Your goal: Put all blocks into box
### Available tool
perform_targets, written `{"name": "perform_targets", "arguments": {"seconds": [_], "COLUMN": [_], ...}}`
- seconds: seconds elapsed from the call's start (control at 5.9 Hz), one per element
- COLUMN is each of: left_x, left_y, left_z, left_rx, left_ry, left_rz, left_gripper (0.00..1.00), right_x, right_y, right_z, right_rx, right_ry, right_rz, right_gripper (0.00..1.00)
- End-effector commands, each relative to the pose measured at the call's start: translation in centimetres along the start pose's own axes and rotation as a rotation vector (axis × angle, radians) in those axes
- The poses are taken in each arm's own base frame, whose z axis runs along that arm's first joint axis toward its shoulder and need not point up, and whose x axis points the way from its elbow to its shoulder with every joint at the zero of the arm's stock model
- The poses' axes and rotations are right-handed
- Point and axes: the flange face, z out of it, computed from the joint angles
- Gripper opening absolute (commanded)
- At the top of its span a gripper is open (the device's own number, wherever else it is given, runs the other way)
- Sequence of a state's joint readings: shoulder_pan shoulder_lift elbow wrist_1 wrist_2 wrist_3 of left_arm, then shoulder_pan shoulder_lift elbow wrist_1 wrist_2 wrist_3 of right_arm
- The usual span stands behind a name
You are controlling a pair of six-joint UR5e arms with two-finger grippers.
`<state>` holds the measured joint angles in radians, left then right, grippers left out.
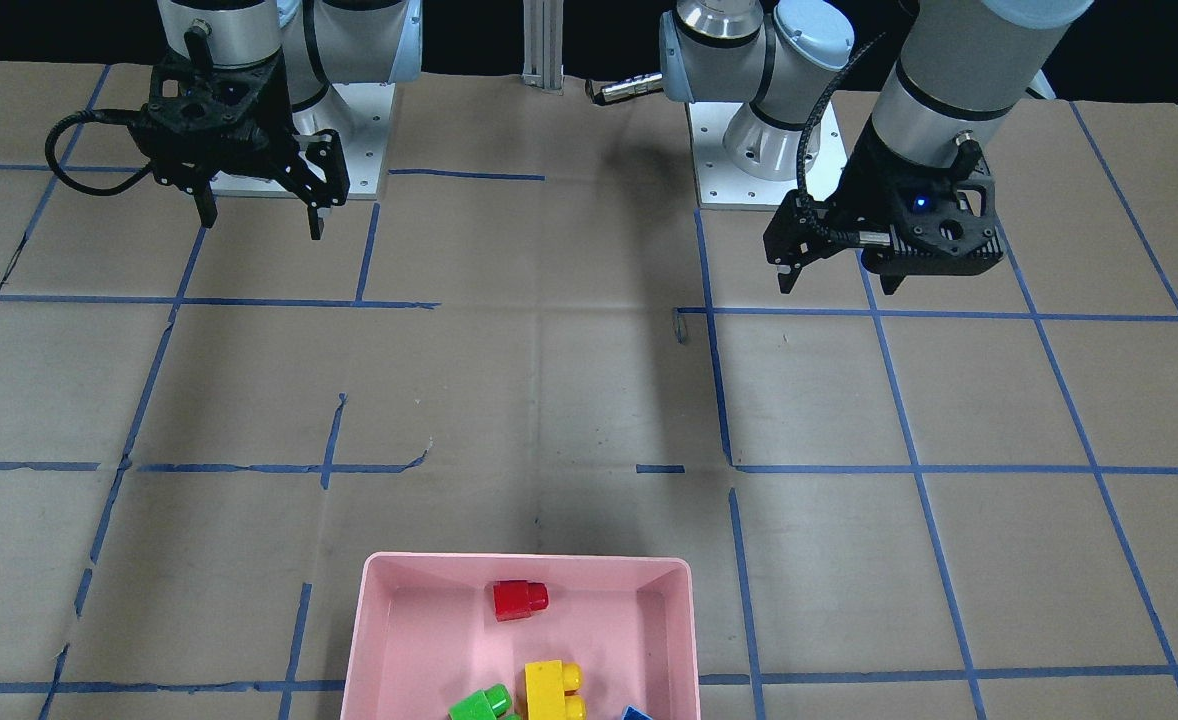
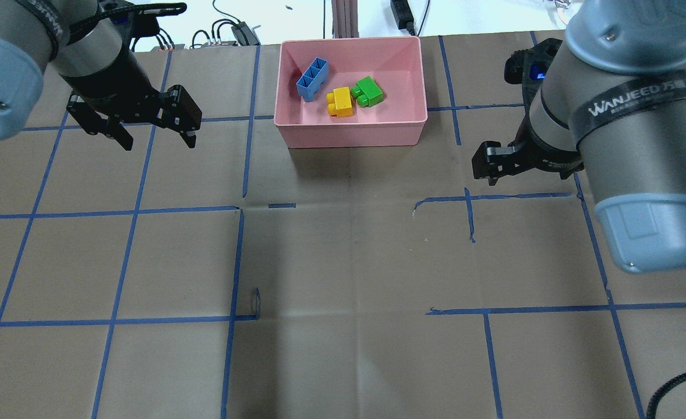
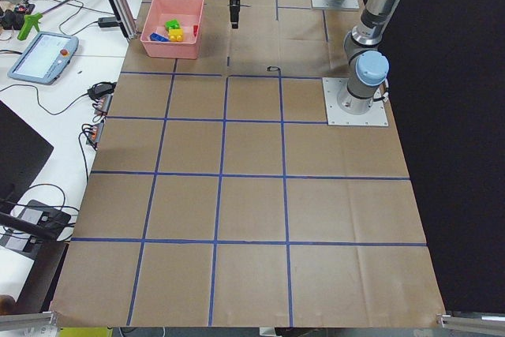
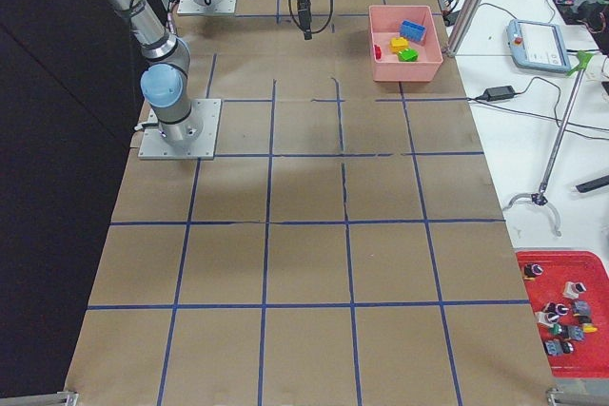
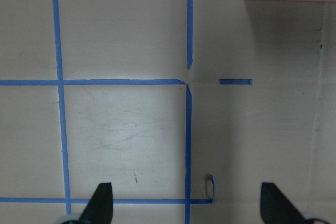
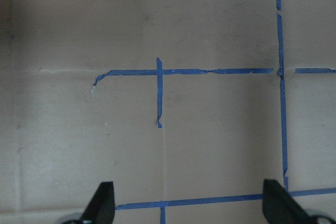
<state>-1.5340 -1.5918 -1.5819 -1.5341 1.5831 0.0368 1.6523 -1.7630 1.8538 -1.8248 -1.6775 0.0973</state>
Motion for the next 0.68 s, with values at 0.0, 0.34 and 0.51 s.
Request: {"name": "perform_targets", "arguments": {"seconds": [0.0, 0.34, 0.51], "left_x": [0.00, 0.00, 0.00], "left_y": [-0.04, -0.04, -0.04], "left_z": [-0.01, -0.01, -0.01], "left_rx": [0.002, 0.002, 0.002], "left_ry": [0.000, 0.000, 0.000], "left_rz": [0.000, 0.000, -0.002], "left_gripper": [1.00, 1.00, 1.00], "right_x": [-1.11, -1.11, -1.05], "right_y": [-0.09, -0.07, -0.18], "right_z": [-0.32, 0.03, 0.17], "right_rx": [-0.057, -0.056, -0.058], "right_ry": [-0.101, -0.097, -0.095], "right_rz": [0.092, 0.086, 0.088], "right_gripper": [1.00, 1.00, 1.00]}}
